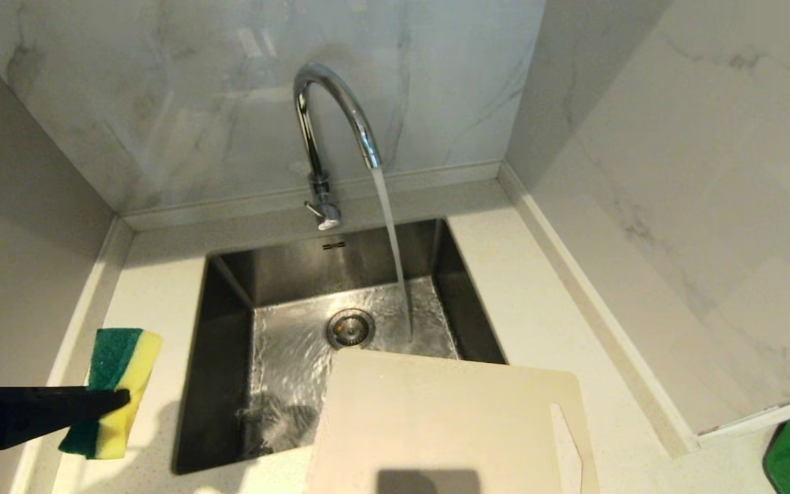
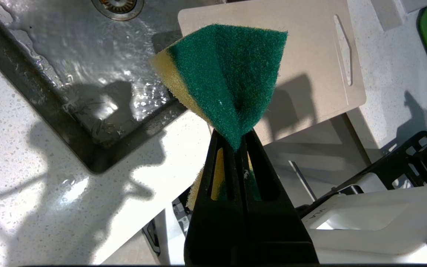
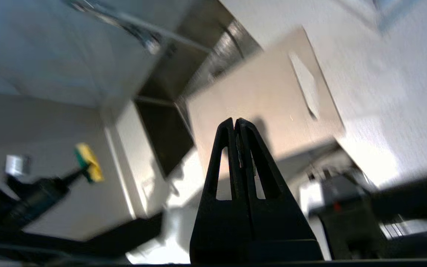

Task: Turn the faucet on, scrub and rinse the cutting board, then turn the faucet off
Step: Put down the cleaning cloth

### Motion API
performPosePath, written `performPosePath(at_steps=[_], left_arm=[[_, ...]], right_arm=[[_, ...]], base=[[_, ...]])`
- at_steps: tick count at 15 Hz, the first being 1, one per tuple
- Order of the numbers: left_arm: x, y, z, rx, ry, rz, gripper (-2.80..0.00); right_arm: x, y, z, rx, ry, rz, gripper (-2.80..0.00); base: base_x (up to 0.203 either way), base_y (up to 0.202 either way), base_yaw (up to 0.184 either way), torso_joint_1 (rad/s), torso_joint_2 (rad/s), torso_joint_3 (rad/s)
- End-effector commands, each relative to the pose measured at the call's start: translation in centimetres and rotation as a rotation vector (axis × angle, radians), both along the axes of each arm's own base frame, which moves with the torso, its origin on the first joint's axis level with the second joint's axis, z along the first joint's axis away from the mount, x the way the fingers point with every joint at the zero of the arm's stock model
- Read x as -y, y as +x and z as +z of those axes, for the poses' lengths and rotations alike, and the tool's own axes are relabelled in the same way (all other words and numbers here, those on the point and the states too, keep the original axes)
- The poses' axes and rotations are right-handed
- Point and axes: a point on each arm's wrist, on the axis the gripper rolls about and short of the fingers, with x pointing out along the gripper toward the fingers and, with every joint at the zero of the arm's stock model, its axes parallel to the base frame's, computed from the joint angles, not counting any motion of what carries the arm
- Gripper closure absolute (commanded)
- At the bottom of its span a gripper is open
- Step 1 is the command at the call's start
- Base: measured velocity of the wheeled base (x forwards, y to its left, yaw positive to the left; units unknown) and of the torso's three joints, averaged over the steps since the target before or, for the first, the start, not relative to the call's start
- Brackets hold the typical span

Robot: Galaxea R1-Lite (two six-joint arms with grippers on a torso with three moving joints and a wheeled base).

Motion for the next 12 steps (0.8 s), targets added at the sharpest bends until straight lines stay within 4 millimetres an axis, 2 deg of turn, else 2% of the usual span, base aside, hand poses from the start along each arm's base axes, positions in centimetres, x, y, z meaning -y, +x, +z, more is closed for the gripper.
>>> performPosePath(at_steps=[1, 3, 5, 7, 9, 11, 12], left_arm=[[0.0, 0.0, -0.2, -0.008, 0.004, 0.002, 0.00], [-0.1, -0.1, -0.2, -0.005, 0.001, 0.001, 0.00], [-0.1, -0.1, -0.3, -0.007, 0.003, 0.001, 0.00], [-0.1, -0.1, -0.3, -0.009, 0.004, 0.001, 0.00], [-0.1, -0.1, -0.4, -0.011, 0.006, 0.001, 0.00], [0.0, 0.0, -0.3, -0.012, 0.006, 0.001, 0.00], [0.0, 0.0, -0.4, -0.015, 0.007, -0.001, 0.00]], right_arm=[[0.0, -2.3, -4.7, -0.039, -0.008, 0.020, 0.00], [0.0, -2.8, -7.8, -0.166, -0.060, 0.047, 0.00], [0.1, -1.1, -8.0, -0.117, -0.226, 0.064, 0.00], [0.4, 3.6, -9.0, -0.030, -0.445, 0.001, 0.00], [0.6, 8.2, -11.7, 0.028, -0.598, -0.055, 0.00], [0.8, 10.6, -14.5, 0.064, -0.716, -0.104, 0.00], [0.8, 11.1, -15.2, 0.082, -0.753, -0.123, 0.00]], base=[[0.000, 0.000, 0.000, 0.000, 0.00, 0.000], [0.000, 0.000, 0.000, 0.000, 0.00, 0.000], [0.000, 0.000, 0.000, 0.000, 0.00, 0.000], [0.000, 0.000, 0.000, 0.000, 0.00, 0.000], [0.000, 0.000, 0.000, 0.000, 0.00, 0.000], [0.000, 0.000, 0.000, 0.000, 0.00, 0.000], [0.000, 0.000, 0.000, 0.000, 0.00, 0.000]])
